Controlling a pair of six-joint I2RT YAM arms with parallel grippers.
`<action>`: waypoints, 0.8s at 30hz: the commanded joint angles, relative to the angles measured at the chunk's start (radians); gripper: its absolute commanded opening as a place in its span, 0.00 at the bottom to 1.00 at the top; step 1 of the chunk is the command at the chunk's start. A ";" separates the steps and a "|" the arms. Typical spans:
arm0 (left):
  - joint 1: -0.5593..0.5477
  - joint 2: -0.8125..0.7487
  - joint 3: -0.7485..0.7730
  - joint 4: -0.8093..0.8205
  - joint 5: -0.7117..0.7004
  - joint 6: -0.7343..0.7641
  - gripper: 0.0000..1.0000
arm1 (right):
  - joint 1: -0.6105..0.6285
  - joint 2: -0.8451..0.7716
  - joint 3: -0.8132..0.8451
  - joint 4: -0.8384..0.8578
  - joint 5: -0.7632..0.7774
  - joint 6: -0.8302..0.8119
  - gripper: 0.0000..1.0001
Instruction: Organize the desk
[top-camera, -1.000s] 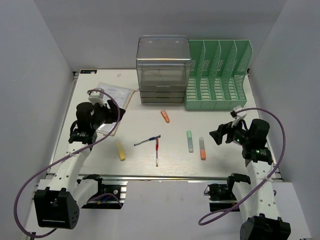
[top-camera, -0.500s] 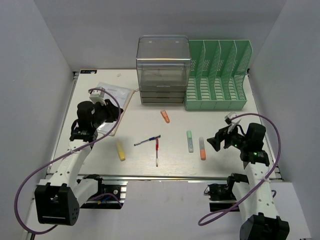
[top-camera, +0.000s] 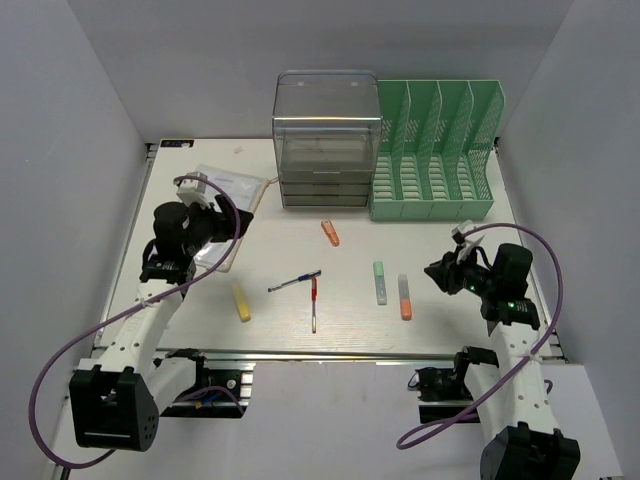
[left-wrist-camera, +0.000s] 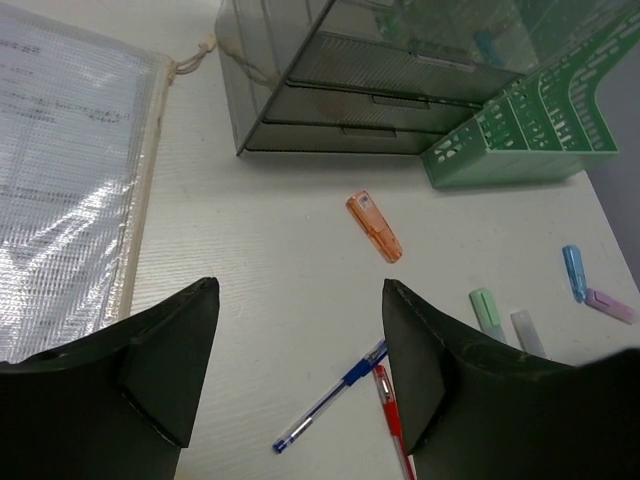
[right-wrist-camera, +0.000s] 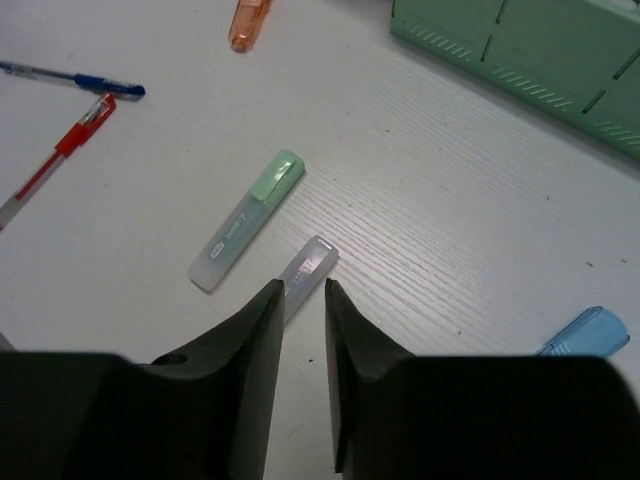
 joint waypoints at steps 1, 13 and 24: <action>-0.001 -0.009 -0.004 -0.002 -0.090 -0.020 0.76 | -0.004 0.008 0.028 0.044 0.032 0.030 0.33; -0.010 0.288 0.207 -0.301 -0.490 0.067 0.38 | -0.003 0.031 0.051 0.049 0.081 0.068 0.69; -0.190 0.699 0.632 -0.577 -0.731 0.188 0.71 | 0.000 0.030 0.091 0.011 0.111 0.077 0.73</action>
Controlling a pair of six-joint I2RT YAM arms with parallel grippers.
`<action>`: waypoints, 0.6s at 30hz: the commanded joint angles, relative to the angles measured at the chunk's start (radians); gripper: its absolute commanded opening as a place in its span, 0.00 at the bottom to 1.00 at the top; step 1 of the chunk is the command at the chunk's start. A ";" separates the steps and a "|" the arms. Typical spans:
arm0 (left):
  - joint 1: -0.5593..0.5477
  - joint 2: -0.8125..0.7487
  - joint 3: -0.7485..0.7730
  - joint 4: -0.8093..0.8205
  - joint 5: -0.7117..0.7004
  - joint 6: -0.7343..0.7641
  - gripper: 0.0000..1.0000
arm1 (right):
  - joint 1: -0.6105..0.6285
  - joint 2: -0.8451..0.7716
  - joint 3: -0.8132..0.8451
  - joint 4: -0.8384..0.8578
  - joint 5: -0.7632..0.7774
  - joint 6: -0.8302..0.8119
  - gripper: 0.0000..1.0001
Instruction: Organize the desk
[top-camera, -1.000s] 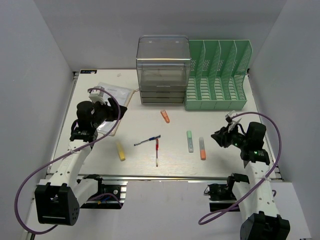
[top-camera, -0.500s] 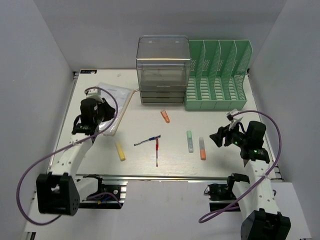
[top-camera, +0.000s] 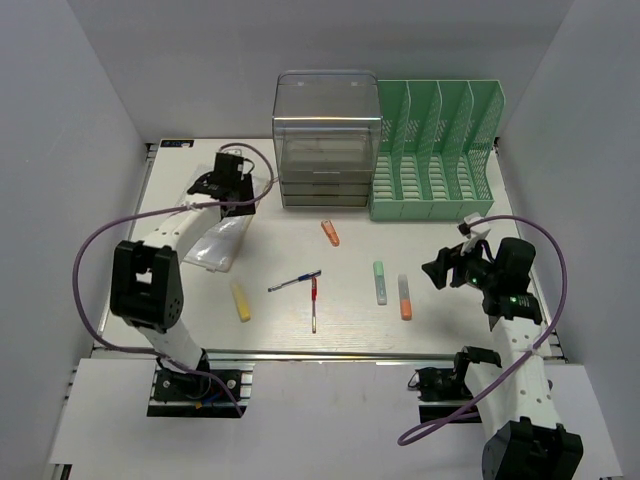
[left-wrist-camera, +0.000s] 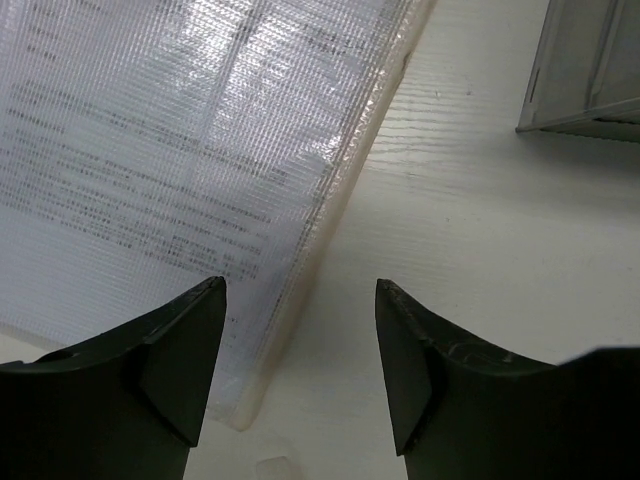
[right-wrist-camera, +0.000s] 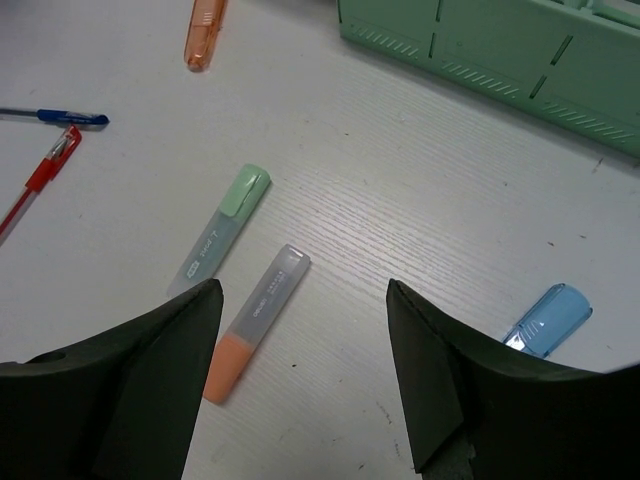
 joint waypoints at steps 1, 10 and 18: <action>-0.034 0.054 0.060 -0.085 -0.107 0.069 0.72 | 0.002 -0.006 0.053 -0.009 0.011 0.006 0.73; -0.097 0.179 0.047 0.015 -0.198 0.092 0.69 | 0.002 -0.025 0.059 -0.023 0.009 0.002 0.73; -0.097 0.241 -0.024 0.073 -0.212 0.103 0.68 | 0.003 -0.028 0.059 -0.026 0.012 0.000 0.73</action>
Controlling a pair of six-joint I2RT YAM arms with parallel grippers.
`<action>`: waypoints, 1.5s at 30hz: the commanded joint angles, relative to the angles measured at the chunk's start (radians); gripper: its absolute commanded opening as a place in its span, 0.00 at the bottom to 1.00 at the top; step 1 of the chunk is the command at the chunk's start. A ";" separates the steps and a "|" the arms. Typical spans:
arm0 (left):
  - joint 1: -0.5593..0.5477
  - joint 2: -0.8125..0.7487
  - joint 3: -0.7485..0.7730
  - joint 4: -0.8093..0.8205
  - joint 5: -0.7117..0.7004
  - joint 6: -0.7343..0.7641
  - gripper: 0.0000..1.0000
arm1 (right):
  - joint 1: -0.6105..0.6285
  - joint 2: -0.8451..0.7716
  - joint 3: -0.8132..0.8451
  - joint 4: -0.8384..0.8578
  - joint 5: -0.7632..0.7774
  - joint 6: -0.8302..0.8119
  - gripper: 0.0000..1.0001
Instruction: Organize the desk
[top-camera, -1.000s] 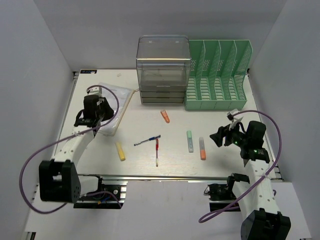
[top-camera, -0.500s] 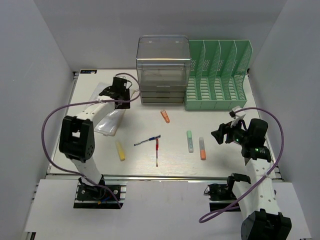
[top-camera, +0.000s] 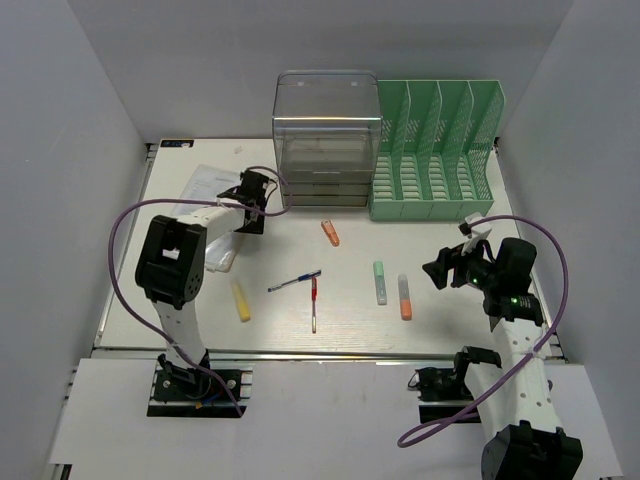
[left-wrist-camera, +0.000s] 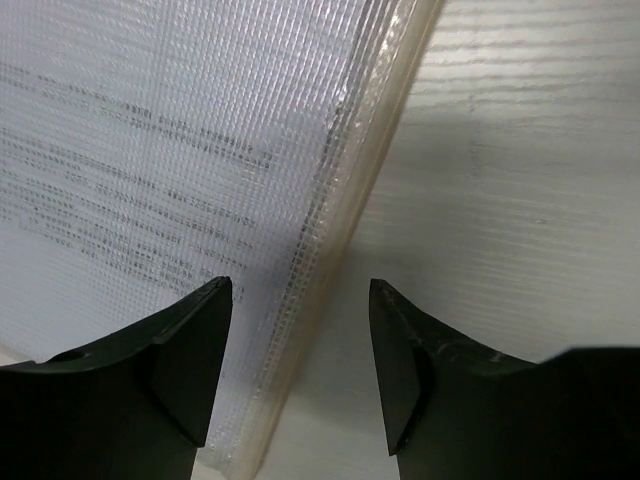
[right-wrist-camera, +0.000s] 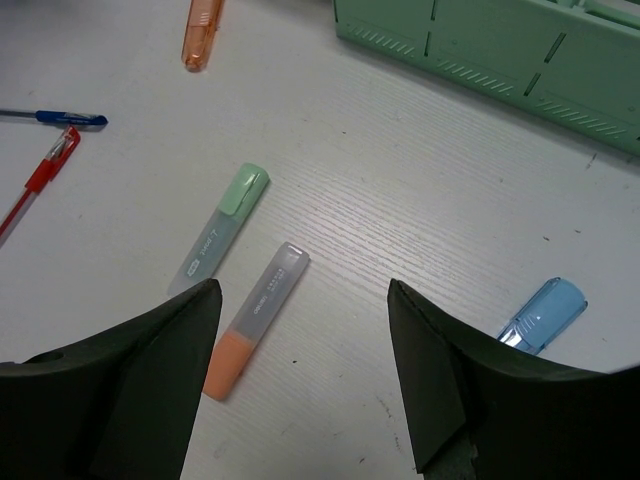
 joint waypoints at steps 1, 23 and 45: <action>-0.002 0.024 -0.036 0.037 -0.050 0.014 0.67 | 0.003 -0.011 0.044 0.001 -0.002 -0.003 0.73; 0.032 0.138 -0.085 -0.009 -0.098 -0.016 0.39 | 0.003 -0.014 0.050 -0.009 -0.015 -0.003 0.73; 0.023 -0.126 -0.263 0.050 -0.068 0.009 0.00 | 0.003 -0.033 0.052 -0.021 -0.028 -0.005 0.73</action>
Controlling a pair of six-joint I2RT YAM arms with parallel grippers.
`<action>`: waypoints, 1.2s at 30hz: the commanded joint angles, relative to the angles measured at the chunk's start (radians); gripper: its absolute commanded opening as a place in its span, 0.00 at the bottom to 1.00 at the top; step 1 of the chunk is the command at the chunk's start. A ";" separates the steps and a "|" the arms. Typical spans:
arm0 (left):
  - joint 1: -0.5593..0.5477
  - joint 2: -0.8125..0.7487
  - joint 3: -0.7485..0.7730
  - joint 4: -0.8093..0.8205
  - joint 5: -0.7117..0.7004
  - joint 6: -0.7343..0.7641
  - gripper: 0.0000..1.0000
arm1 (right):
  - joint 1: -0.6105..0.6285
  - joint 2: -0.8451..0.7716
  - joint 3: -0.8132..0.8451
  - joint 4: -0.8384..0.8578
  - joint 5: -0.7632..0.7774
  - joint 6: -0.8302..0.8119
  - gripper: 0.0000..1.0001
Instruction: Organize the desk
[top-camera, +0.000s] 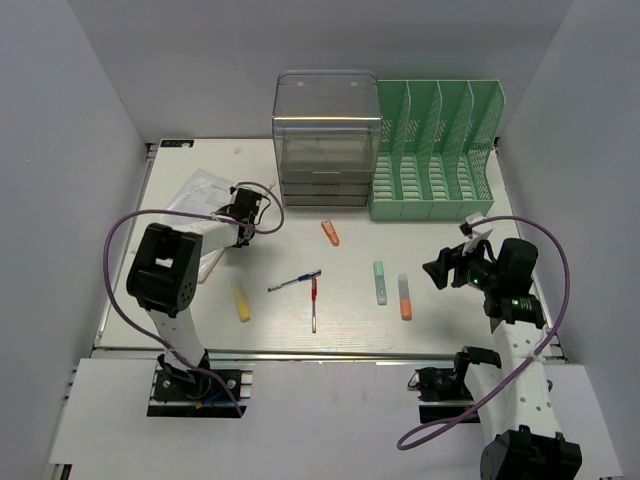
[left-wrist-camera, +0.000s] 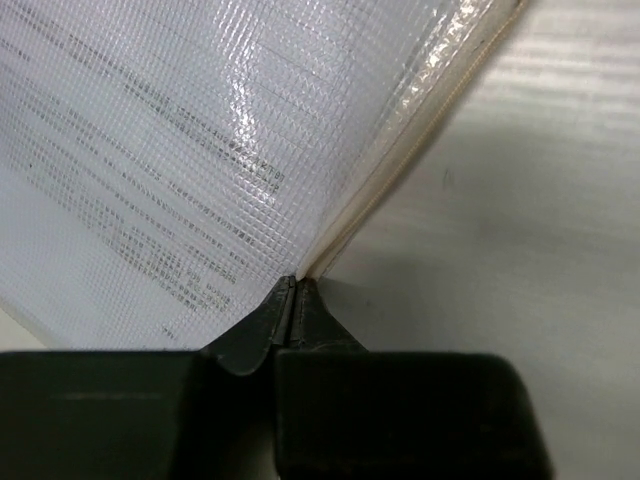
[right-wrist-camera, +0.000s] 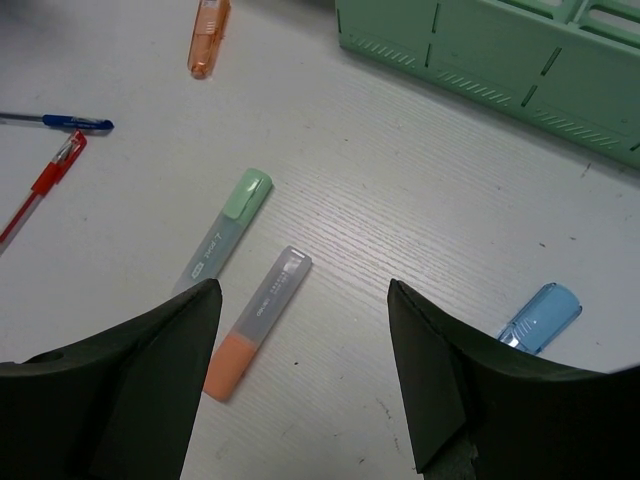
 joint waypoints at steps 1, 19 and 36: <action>0.006 -0.093 -0.045 -0.111 0.080 -0.033 0.00 | 0.001 -0.013 0.045 -0.011 -0.025 -0.006 0.73; 0.006 -0.503 0.213 -0.282 0.047 -0.096 0.00 | 0.003 0.014 0.042 -0.034 -0.111 -0.034 0.73; 0.006 -0.523 0.469 -0.386 0.175 -0.111 0.00 | 0.090 0.169 0.097 -0.052 -0.375 -0.068 0.76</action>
